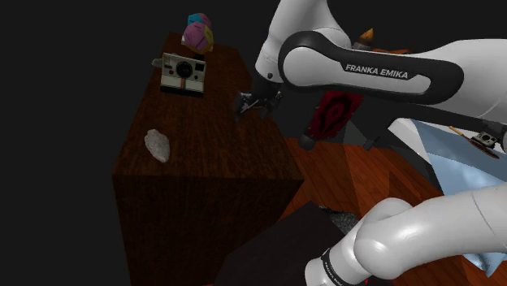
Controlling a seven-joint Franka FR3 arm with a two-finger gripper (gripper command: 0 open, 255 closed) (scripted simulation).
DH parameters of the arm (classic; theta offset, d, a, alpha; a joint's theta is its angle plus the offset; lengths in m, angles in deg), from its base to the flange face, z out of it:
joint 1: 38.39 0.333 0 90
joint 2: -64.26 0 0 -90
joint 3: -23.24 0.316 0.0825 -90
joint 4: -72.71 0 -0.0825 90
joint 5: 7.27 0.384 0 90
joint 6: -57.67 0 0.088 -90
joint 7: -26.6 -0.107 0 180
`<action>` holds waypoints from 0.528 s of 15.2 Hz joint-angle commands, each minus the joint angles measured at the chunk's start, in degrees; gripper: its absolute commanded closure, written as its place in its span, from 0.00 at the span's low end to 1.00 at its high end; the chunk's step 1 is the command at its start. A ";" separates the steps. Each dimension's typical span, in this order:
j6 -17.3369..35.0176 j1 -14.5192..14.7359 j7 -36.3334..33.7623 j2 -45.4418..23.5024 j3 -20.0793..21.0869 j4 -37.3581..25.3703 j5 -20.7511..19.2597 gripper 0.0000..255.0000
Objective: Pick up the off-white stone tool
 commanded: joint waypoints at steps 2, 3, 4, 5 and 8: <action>1.53 0.51 -2.43 -5.33 2.47 -3.16 -0.64 0.00; 2.06 0.71 -3.30 -7.12 3.30 -4.16 -0.97 0.00; 2.55 0.91 -4.19 -8.93 4.11 -5.22 -1.38 0.00; 3.00 1.13 -5.11 -10.78 4.90 -6.33 -1.85 0.00; 4.05 1.88 -7.94 -16.52 7.14 -10.05 -3.67 0.00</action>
